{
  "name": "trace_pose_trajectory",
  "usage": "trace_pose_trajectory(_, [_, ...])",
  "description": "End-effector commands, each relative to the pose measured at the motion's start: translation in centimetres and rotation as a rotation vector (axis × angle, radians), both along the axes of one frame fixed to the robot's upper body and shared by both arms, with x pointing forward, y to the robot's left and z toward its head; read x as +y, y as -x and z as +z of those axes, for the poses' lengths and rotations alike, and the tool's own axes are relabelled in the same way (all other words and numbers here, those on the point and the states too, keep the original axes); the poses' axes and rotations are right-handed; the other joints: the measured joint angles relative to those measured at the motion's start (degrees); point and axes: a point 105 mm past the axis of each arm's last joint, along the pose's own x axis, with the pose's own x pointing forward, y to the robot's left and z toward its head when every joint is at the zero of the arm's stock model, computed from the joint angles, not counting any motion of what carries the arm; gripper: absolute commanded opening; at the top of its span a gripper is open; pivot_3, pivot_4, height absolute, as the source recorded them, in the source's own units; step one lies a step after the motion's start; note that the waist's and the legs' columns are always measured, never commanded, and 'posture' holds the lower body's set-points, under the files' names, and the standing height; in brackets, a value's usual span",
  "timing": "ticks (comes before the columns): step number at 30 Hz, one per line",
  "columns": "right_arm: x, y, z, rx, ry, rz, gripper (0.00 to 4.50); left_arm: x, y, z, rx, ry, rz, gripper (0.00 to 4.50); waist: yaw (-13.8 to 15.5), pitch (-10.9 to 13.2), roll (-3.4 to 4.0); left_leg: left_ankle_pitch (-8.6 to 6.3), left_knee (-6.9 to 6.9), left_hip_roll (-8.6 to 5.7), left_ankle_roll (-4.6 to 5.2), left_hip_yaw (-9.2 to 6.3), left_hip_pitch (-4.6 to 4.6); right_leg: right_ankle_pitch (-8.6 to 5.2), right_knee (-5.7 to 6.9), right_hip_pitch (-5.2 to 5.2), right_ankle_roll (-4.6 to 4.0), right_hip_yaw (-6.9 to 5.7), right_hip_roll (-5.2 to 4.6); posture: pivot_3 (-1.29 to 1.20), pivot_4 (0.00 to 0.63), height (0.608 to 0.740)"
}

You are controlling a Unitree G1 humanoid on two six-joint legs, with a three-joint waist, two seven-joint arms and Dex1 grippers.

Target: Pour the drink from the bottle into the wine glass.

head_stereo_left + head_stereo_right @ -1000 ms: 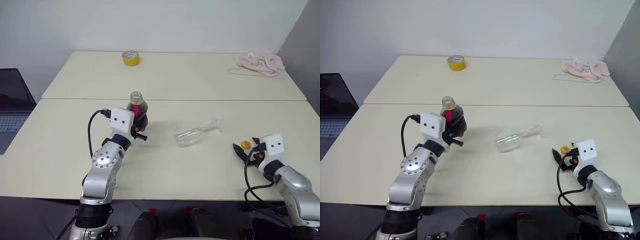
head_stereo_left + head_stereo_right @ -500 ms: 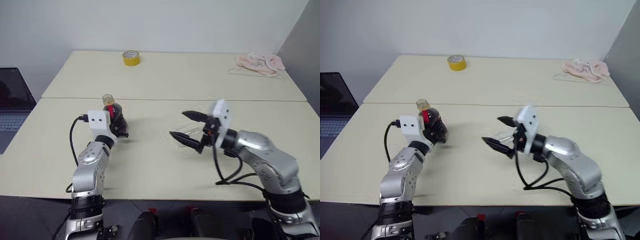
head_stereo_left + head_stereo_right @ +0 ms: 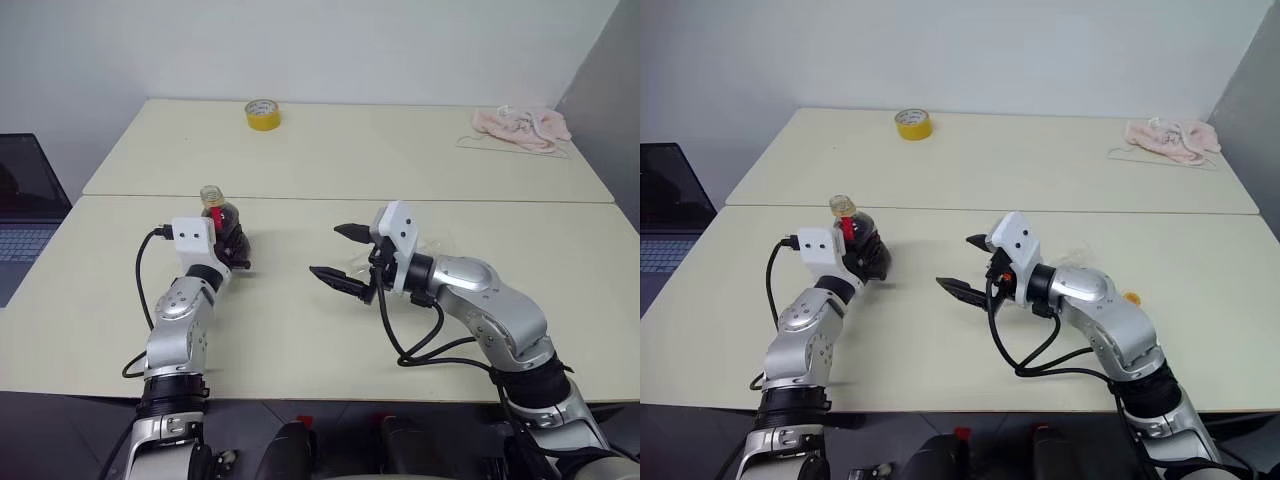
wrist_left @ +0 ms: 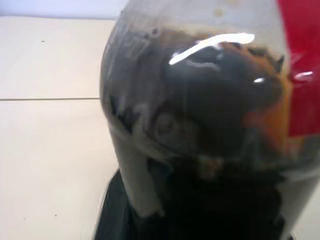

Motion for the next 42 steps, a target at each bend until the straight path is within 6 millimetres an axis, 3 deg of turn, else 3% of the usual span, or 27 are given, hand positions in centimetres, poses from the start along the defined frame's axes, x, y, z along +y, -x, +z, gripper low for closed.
trace_pose_trajectory(1, [0.3,0.7,1.2,-0.05,-0.023,0.017,4.5,0.6,0.3,0.7,-0.037,-0.016,-0.009,2.79,-0.01,0.0,0.0,0.0,0.0,0.0,0.0,-0.01,0.0,0.0,0.0,0.0,0.0,0.0,0.0,0.0,0.15,0.74])
trace_pose_trajectory(6, [0.3,0.8,1.2,-0.049,-0.026,0.018,4.5,0.6,0.6,0.7,-0.039,-0.019,-0.015,4.47,-0.01,0.0,0.0,0.0,0.0,0.0,0.01,-0.01,0.0,0.0,0.01,0.0,0.0,-0.01,0.0,0.0,0.15,0.74])
trace_pose_trajectory(18, [-0.1,1.6,1.0,-0.055,-0.013,0.04,4.5,-0.1,2.4,0.7,-0.046,-0.037,-0.054,4.47,-0.01,0.0,0.0,-0.01,-0.02,0.01,0.02,-0.02,0.0,0.0,0.0,0.01,0.0,0.0,0.0,0.0,0.15,0.74])
trace_pose_trajectory(23, [-0.8,2.6,1.0,-0.051,-0.009,0.069,4.5,0.6,3.3,1.0,-0.06,-0.056,-0.007,4.47,-0.01,0.0,0.0,-0.01,-0.02,0.01,0.02,-0.03,0.0,0.0,0.0,0.01,0.0,-0.01,0.0,0.0,0.15,0.74])
trace_pose_trajectory(27, [-1.7,3.3,0.8,-0.032,0.005,0.087,4.5,1.5,4.4,1.5,-0.087,-0.065,0.061,4.47,0.01,0.0,-0.01,-0.03,-0.02,0.01,0.05,0.0,0.01,0.0,-0.01,0.03,0.0,0.02,0.0,0.0,0.15,0.74])
trace_pose_trajectory(33, [-4.6,2.9,-0.3,-0.025,0.073,0.016,4.5,2.4,6.2,0.5,-0.054,-0.09,0.106,4.47,0.09,-0.01,-0.01,-0.13,-0.02,0.02,0.22,0.01,0.02,0.0,-0.04,0.07,0.0,0.02,0.0,0.0,0.15,0.74])
trace_pose_trajectory(37, [-7.9,2.2,-1.0,-0.038,0.145,-0.098,4.5,-0.6,8.1,-1.0,-0.006,-0.123,-0.051,4.47,0.13,-0.01,-0.01,-0.13,-0.03,0.03,0.23,0.01,0.02,0.0,-0.06,0.09,0.0,0.01,0.0,0.0,0.15,0.74])
trace_pose_trajectory(42, [-8.9,1.7,-1.1,-0.076,0.185,-0.148,4.5,-2.6,8.5,-1.4,0.004,-0.116,-0.138,4.47,0.2,0.0,-0.01,-0.14,-0.03,0.06,0.25,0.01,0.09,-0.01,-0.03,0.16,0.01,0.0,0.04,0.0,0.15,0.74])
